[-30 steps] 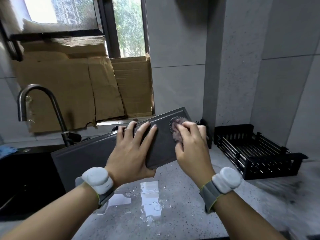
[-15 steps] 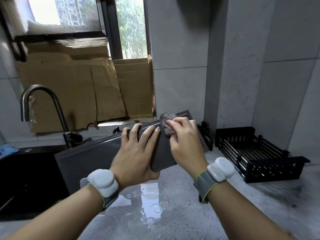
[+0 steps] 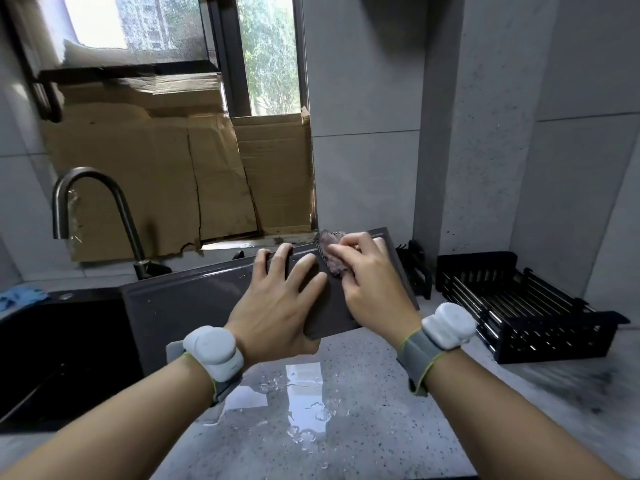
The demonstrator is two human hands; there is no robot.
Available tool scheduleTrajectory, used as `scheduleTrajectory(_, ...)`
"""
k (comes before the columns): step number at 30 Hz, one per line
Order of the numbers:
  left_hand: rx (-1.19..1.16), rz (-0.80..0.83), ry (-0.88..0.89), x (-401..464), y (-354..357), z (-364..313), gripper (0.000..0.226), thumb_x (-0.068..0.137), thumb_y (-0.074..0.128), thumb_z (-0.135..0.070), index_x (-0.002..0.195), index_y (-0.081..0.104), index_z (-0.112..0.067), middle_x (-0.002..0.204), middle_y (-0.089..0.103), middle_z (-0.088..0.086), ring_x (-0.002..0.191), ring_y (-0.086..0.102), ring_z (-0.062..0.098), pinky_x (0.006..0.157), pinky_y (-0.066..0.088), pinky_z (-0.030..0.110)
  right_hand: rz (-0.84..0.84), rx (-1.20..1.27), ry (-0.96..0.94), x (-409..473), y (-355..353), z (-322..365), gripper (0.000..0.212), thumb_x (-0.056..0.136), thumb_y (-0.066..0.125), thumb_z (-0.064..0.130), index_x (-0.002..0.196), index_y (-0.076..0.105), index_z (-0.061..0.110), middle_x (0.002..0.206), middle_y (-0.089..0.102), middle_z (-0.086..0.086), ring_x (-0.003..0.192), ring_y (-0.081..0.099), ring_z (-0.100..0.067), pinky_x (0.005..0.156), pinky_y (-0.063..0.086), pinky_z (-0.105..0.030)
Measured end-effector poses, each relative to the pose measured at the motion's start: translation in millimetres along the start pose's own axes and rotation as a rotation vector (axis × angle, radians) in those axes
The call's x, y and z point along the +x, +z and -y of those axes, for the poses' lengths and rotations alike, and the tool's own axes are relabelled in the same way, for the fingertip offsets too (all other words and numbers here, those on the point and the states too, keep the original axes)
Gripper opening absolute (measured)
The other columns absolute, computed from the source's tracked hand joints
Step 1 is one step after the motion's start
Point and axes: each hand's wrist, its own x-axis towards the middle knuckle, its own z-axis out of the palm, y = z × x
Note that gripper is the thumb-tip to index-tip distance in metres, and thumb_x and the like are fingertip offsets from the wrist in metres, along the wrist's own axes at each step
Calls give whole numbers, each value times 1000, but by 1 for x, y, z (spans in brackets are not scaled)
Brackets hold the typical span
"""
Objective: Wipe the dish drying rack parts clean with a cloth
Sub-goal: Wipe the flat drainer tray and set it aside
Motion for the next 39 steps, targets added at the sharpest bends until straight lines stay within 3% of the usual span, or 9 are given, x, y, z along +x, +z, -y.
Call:
scheduleTrajectory(3, -24, 8, -38, -2, 8, 8, 84, 58, 65, -59, 125, 56, -11, 134, 50, 18, 124, 42, 54, 99, 33, 66, 119, 69, -55, -14, 1, -3, 39, 86, 48, 2, 117, 70, 11, 114, 58, -1, 103, 46, -20, 96, 40, -27)
scheduleTrajectory(6, -79, -3, -104, -2, 12, 19, 86, 57, 66, -63, 123, 55, -10, 135, 48, 17, 126, 42, 51, 101, 33, 64, -62, 27, 58, -20, -9, -18, 43, 79, 48, -5, 112, 72, 8, 110, 56, -3, 102, 45, -21, 97, 36, -22)
scheduleTrajectory(9, -160, -48, -154, -1, 13, 27, 89, 55, 69, -67, 123, 53, -11, 133, 46, 13, 125, 43, 45, 102, 34, 59, -225, -67, 167, -26, -22, -31, 42, 79, 51, -8, 114, 68, 8, 112, 52, -6, 102, 42, -23, 96, 36, -29)
scheduleTrajectory(16, -271, -113, -174, 7, 14, 29, 93, 55, 71, -70, 126, 47, -15, 133, 39, 5, 126, 41, 33, 103, 34, 55, -249, -184, 140, -36, -21, -31, 37, 77, 49, 1, 111, 63, 5, 112, 50, -9, 98, 41, -27, 91, 34, -31)
scheduleTrajectory(21, -369, -145, -244, 14, 11, 19, 90, 55, 70, -67, 125, 45, -17, 132, 37, 4, 125, 41, 34, 104, 33, 56, -167, -199, 95, -40, -8, -14, 32, 76, 59, -7, 106, 65, 2, 111, 52, -8, 100, 40, -24, 89, 32, -25)
scheduleTrajectory(29, -410, -128, -342, 19, 19, 5, 87, 52, 68, -64, 122, 41, -21, 130, 34, 1, 120, 43, 36, 99, 34, 55, -10, -15, -6, -53, 19, 14, 25, 79, 54, 0, 98, 67, 10, 107, 52, -1, 96, 41, -20, 86, 38, -25)
scheduleTrajectory(34, -345, -167, -350, 16, 21, 9, 90, 55, 71, -66, 127, 43, -19, 133, 35, 5, 126, 39, 37, 102, 34, 58, -142, 315, 378, -43, 9, 7, 28, 88, 54, 5, 107, 59, 25, 111, 50, 5, 104, 51, -14, 91, 47, -32)
scheduleTrajectory(36, -333, -169, -348, 17, 20, 5, 91, 55, 70, -67, 128, 44, -18, 134, 36, 6, 127, 39, 38, 103, 33, 59, -138, 457, 490, -40, 7, 14, 24, 89, 59, 13, 106, 52, 28, 107, 56, 4, 96, 58, -14, 82, 52, -36)
scheduleTrajectory(39, -291, -154, -316, 21, 17, -5, 90, 57, 67, -69, 130, 45, -20, 136, 37, 9, 129, 36, 42, 103, 31, 61, -195, 600, 614, -37, 10, 21, 24, 88, 64, 12, 104, 47, 20, 89, 61, 2, 73, 61, 0, 62, 48, -23)
